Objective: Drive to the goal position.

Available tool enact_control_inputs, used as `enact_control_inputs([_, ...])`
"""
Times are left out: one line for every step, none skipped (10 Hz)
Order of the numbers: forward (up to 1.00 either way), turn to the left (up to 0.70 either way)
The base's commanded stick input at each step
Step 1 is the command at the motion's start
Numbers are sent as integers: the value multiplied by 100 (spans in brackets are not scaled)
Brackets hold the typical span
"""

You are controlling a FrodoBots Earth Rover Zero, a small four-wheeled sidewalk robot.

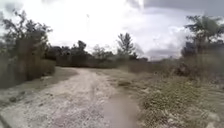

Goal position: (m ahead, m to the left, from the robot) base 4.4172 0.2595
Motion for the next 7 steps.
enact_control_inputs([70, 0])
enact_control_inputs([70, 0])
enact_control_inputs([70, 0])
enact_control_inputs([70, 0])
enact_control_inputs([70, 0])
enact_control_inputs([70, 0])
enact_control_inputs([70, 0])
